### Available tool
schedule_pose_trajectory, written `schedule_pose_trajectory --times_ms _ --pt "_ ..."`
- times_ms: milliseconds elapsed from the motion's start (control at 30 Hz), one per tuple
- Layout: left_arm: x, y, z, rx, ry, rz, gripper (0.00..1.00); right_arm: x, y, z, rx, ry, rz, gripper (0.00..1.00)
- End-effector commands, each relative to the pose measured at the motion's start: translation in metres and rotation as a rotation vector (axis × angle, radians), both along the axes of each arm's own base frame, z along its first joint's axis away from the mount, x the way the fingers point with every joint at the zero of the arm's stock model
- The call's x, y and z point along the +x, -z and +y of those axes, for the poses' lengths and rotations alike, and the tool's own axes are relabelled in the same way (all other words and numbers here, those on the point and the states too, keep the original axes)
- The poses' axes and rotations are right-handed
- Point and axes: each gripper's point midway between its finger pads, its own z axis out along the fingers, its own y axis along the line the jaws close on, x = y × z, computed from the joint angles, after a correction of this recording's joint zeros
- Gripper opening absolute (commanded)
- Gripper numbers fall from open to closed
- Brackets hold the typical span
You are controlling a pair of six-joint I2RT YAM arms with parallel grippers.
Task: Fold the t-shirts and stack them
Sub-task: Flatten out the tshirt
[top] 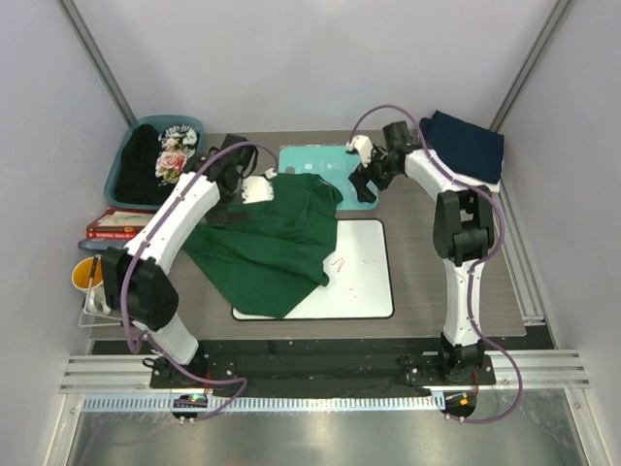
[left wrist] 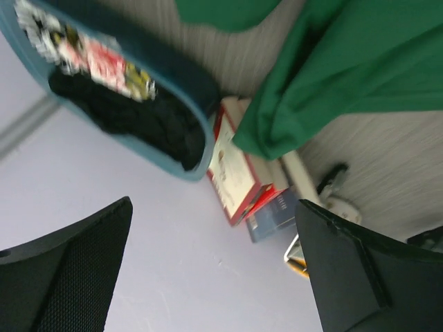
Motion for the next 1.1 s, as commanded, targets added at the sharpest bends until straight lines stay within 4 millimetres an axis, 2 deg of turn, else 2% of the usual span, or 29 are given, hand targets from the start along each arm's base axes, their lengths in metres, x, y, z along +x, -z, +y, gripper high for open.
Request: schedule_pose_trajectory --times_ms 0,33,67,100,200,267,300,333,400,433,500,533,633,800,933,1067 --pt "-0.068 -0.003 -0.069 -0.217 0.201 0.156 1.00 -0.043 -0.009 0.028 -0.102 -0.336 -0.134 1.00" --pt "-0.079 0.006 -0.072 -0.206 0.231 0.175 1.00 -0.053 -0.004 0.033 -0.129 -0.386 -0.144 1.00" --pt "-0.082 0.011 -0.079 -0.200 0.257 0.173 1.00 -0.064 -0.003 0.031 -0.162 -0.453 -0.191 1.00" --pt "-0.091 0.017 -0.091 -0.183 0.308 0.196 1.00 -0.068 -0.003 0.031 -0.172 -0.477 -0.215 1.00" --pt "-0.109 0.046 -0.103 -0.171 0.329 0.259 1.00 -0.085 -0.012 0.042 -0.203 -0.587 -0.332 1.00" --pt "-0.115 0.055 -0.112 -0.200 0.324 0.289 1.00 -0.093 -0.010 0.050 -0.216 -0.635 -0.378 1.00" --pt "-0.118 0.058 -0.115 -0.214 0.316 0.297 1.00 -0.095 -0.017 0.051 -0.216 -0.644 -0.405 1.00" --pt "-0.119 0.061 -0.119 -0.243 0.294 0.298 1.00 -0.102 -0.010 0.051 -0.221 -0.658 -0.399 1.00" --pt "-0.122 0.073 -0.113 -0.225 0.268 0.306 1.00 -0.102 -0.018 0.057 -0.232 -0.669 -0.472 1.00" --pt "-0.118 0.076 -0.114 -0.234 0.245 0.268 1.00 -0.111 -0.008 0.055 -0.241 -0.685 -0.471 1.00" --pt "-0.119 0.078 -0.103 -0.215 0.203 0.215 1.00 -0.113 -0.009 0.059 -0.274 -0.748 -0.547 1.00" --pt "-0.115 0.078 -0.104 -0.244 0.166 0.158 1.00 -0.124 -0.001 0.057 -0.284 -0.777 -0.547 1.00" --pt "-0.117 0.074 -0.095 -0.274 0.101 0.069 1.00 -0.135 0.006 0.060 -0.304 -0.858 -0.599 1.00" --pt "-0.128 0.069 -0.078 -0.334 -0.021 0.009 1.00 -0.140 0.013 0.072 -0.299 -0.916 -0.648 1.00" --pt "-0.125 0.055 -0.065 -0.347 -0.047 -0.021 1.00 -0.153 0.024 0.081 -0.293 -1.004 -0.677 1.00" --pt "-0.118 0.035 -0.067 -0.363 0.005 -0.078 1.00 -0.163 0.034 0.091 -0.286 -1.073 -0.686 0.98"
